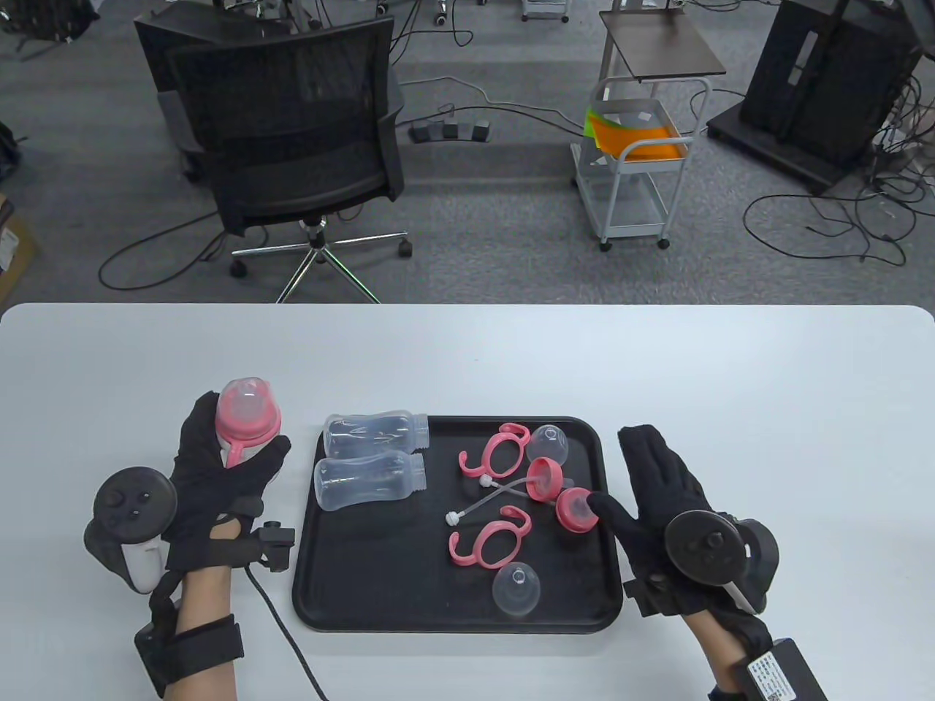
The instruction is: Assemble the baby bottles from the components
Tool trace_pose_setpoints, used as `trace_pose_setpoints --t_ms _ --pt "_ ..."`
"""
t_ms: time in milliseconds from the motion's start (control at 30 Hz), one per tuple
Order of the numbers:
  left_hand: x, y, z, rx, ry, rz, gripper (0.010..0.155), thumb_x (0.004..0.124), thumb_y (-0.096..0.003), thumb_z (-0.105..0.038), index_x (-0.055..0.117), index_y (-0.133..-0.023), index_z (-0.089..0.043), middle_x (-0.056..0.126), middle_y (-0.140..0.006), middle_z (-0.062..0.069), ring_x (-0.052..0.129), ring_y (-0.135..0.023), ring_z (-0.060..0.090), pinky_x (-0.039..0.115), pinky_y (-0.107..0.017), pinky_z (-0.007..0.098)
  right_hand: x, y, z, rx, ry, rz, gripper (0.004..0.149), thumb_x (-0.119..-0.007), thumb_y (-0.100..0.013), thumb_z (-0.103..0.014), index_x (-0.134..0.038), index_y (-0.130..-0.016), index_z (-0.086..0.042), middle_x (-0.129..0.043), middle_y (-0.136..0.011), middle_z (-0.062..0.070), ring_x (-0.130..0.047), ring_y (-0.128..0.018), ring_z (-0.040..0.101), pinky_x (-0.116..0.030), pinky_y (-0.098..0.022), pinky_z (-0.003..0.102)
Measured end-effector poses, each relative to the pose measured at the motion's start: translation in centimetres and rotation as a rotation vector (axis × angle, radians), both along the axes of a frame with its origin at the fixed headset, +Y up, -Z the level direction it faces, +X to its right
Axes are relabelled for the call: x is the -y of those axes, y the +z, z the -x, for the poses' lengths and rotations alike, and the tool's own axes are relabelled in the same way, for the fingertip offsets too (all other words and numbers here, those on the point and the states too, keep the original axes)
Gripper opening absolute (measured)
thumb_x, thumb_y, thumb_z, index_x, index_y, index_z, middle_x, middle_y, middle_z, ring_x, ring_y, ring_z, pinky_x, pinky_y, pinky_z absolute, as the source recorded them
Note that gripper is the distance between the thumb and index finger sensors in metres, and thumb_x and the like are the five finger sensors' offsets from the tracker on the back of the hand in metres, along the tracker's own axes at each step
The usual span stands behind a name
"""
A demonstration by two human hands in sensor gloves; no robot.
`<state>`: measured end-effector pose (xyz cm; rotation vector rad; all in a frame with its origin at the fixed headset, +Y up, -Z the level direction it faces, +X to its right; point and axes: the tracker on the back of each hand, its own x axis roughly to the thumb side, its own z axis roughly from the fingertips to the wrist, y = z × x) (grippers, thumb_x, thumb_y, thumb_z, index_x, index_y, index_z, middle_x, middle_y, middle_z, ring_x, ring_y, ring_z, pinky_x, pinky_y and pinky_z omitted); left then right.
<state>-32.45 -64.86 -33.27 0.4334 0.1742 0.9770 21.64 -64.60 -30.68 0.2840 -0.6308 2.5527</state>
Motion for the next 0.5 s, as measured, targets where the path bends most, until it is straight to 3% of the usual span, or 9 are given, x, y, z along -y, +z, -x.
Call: trace_pose_setpoints --t_ms 100,500 --pt "1.8 -1.8 0.7 0.011 0.136 0.075 0.102 0.114 -0.0323 -0.054 0.05 -0.109 -0.032 0.06 -0.113 0.0 0.08 -0.107 0.035 0.067 -0.083 0.059 0.4 -0.3 -0.6 0.006 -0.024 0.023 0.085 -0.07 -0.039 -0.062 -0.048 -0.109 -0.02 -0.057 -0.109 0.015 -0.072 -0.096 0.042 -0.068 -0.071 0.059" --pt "6.0 -7.9 3.4 -0.038 0.201 0.237 0.104 0.115 -0.0336 -0.049 0.044 -0.109 -0.036 0.053 -0.115 -0.004 0.073 -0.111 0.032 0.066 -0.083 0.056 1.5 -1.2 -1.4 0.016 -0.028 0.083 0.085 -0.07 -0.039 -0.062 -0.046 -0.109 -0.02 -0.056 -0.109 0.015 -0.071 -0.096 0.042 -0.067 -0.071 0.059"
